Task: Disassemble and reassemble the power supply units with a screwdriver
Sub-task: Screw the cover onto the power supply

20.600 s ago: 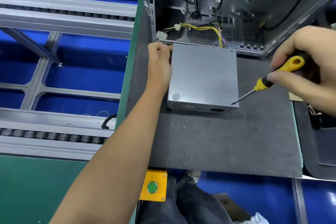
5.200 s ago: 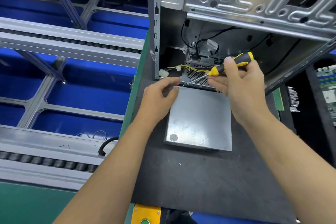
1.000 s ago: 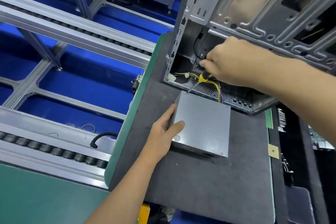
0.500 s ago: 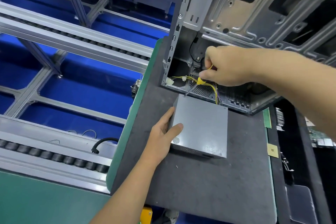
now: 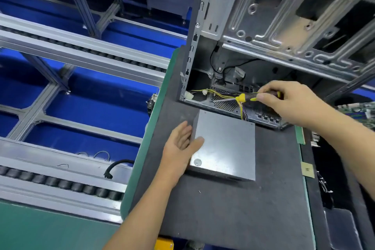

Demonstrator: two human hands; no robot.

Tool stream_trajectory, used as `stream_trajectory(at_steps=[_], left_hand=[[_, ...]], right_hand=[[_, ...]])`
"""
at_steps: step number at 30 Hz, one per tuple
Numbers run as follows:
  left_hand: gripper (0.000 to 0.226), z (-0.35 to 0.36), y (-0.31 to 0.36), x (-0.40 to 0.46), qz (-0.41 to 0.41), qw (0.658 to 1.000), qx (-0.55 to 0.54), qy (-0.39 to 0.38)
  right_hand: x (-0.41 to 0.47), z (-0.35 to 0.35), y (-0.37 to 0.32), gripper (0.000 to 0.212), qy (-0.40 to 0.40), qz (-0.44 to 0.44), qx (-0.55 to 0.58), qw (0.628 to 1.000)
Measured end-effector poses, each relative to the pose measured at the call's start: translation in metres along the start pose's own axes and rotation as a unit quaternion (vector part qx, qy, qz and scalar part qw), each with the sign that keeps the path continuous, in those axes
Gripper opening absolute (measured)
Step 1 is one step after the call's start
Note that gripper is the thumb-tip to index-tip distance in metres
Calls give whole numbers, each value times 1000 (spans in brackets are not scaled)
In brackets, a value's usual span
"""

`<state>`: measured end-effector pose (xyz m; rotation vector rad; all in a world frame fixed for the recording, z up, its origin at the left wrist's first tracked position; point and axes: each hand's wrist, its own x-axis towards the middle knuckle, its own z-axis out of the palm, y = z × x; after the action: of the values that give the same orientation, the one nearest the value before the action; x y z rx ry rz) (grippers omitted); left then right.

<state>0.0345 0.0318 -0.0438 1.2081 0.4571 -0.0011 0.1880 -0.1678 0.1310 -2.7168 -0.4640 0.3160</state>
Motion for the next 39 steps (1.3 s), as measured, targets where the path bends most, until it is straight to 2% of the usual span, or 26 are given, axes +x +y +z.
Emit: stream_trajectory(at_steps=[2, 4, 7, 12, 16, 22, 33, 39], left_hand=[[52, 0, 14, 14, 45, 995, 81, 41], [44, 2, 30, 29, 115, 976, 181, 35], [35, 13, 47, 48, 204, 935, 291, 7], [13, 16, 49, 63, 296, 886, 358, 2], [11, 15, 51, 66, 306, 878, 368, -3], [13, 17, 50, 66, 278, 895, 349, 16], [12, 17, 47, 66, 274, 900, 338, 14], [11, 19, 46, 66, 273, 902, 333, 20]], right_hand=[[-7, 8, 12, 9, 14, 24, 128, 991], [-10, 16, 17, 5, 39, 26, 191, 980], [-10, 22, 10, 7, 63, 16, 192, 979], [-9, 31, 2, 9, 68, 20, 215, 974], [-8, 33, 0, 9, 63, 14, 219, 973], [-5, 31, -1, 12, 58, 14, 223, 973], [-4, 31, -8, 8, 27, 0, 209, 978], [-1, 24, -20, 13, 46, -23, 141, 989]])
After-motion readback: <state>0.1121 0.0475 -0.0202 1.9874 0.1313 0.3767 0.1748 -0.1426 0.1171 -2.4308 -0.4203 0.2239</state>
